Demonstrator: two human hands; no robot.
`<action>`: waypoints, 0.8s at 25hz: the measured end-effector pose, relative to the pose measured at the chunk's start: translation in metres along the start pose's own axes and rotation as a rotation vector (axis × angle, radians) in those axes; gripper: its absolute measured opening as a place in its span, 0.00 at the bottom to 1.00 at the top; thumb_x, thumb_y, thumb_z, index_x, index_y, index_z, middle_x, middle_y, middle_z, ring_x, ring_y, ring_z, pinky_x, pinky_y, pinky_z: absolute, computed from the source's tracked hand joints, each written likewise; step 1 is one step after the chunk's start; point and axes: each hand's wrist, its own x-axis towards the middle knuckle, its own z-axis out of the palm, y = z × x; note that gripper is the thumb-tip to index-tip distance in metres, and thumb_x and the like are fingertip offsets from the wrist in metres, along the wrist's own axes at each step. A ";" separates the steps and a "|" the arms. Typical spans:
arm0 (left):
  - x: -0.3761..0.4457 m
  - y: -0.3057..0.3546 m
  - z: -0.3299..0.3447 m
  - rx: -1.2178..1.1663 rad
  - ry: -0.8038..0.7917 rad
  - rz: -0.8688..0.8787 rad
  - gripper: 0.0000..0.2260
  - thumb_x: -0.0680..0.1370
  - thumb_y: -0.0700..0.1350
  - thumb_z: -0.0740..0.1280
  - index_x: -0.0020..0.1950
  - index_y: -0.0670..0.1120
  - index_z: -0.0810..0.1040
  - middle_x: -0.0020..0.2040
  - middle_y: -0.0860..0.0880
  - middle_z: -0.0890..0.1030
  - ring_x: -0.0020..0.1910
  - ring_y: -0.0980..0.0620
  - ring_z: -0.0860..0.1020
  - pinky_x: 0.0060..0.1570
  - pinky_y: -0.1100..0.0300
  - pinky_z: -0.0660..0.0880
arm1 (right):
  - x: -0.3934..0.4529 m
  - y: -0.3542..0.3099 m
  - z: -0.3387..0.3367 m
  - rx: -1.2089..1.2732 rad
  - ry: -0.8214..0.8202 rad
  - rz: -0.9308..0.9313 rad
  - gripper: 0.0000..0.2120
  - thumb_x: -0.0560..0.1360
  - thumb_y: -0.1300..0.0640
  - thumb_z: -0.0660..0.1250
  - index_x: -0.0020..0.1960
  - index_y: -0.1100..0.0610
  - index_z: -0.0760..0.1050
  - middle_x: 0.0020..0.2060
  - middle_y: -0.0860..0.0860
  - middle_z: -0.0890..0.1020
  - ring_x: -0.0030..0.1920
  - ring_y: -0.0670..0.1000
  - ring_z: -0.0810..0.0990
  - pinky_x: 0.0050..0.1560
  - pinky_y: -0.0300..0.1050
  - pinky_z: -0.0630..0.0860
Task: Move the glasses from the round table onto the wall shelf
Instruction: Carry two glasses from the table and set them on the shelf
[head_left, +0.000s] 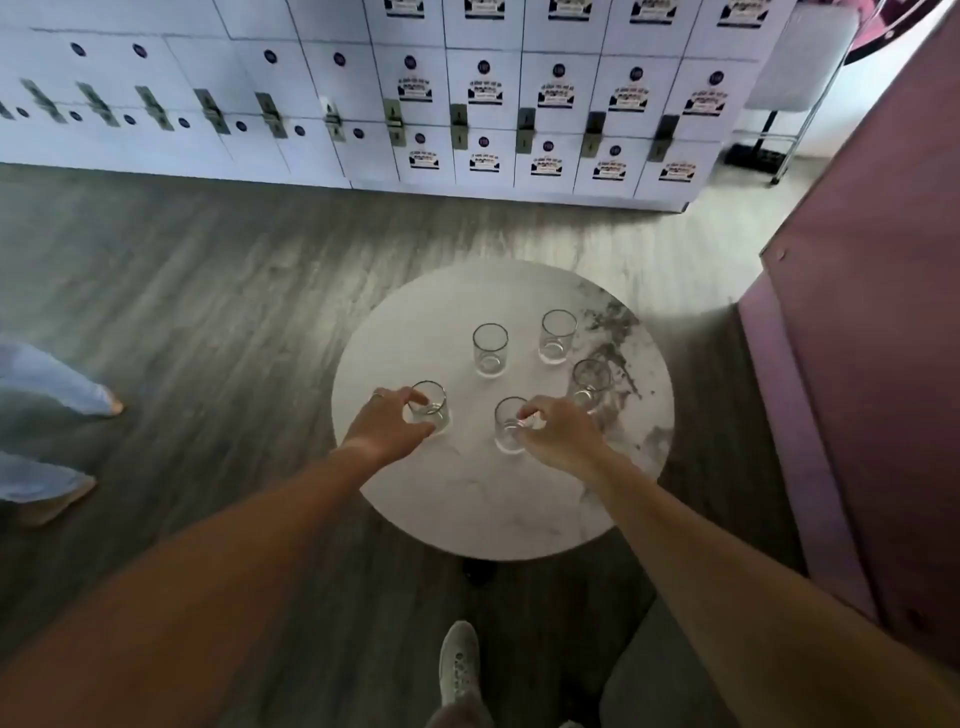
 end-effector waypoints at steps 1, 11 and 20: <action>0.003 -0.004 0.003 0.014 -0.019 -0.004 0.18 0.71 0.51 0.73 0.61 0.55 0.78 0.64 0.44 0.74 0.62 0.45 0.75 0.61 0.56 0.69 | 0.002 0.003 0.006 -0.031 -0.017 0.014 0.09 0.70 0.51 0.70 0.50 0.47 0.81 0.50 0.52 0.82 0.47 0.51 0.80 0.40 0.39 0.71; 0.045 -0.033 0.031 0.068 -0.085 0.067 0.11 0.75 0.50 0.71 0.56 0.51 0.82 0.62 0.44 0.77 0.61 0.44 0.76 0.62 0.56 0.68 | 0.032 0.026 0.046 -0.136 -0.027 0.041 0.12 0.74 0.51 0.68 0.56 0.49 0.82 0.56 0.57 0.77 0.54 0.56 0.79 0.51 0.40 0.72; 0.051 -0.027 0.009 0.026 -0.059 0.293 0.10 0.75 0.45 0.74 0.53 0.42 0.81 0.53 0.44 0.81 0.51 0.45 0.80 0.53 0.54 0.75 | 0.028 0.022 0.035 -0.082 0.123 -0.046 0.11 0.74 0.53 0.72 0.50 0.61 0.81 0.50 0.58 0.78 0.48 0.56 0.78 0.49 0.44 0.71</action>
